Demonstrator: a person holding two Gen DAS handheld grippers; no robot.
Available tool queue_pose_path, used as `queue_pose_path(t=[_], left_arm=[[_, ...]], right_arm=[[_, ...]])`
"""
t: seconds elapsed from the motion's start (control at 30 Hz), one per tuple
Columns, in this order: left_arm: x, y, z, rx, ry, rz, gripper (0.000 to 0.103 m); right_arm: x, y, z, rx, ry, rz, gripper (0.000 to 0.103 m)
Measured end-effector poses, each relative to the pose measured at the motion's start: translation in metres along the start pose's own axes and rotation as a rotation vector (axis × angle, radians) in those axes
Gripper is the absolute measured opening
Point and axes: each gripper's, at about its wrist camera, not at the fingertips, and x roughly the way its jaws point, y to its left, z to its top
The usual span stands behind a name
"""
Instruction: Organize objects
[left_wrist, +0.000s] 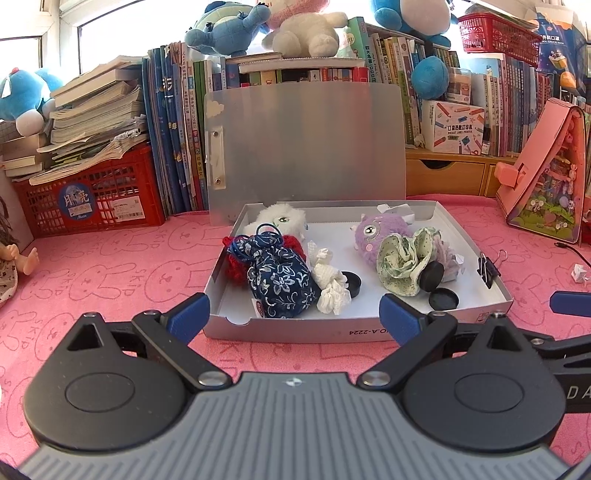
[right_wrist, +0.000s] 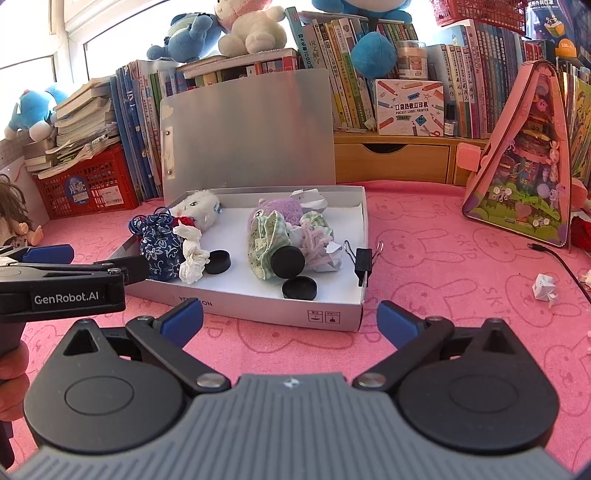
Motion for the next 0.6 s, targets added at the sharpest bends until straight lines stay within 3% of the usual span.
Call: queue_pose_path(t=[0.6], left_arm=[[-0.032,0.020,-0.035,-0.065,0.024,-0.021,0.100]], right_arm=[[-0.020,0.015,-0.030,-0.056,0.008,0.001,0.103]])
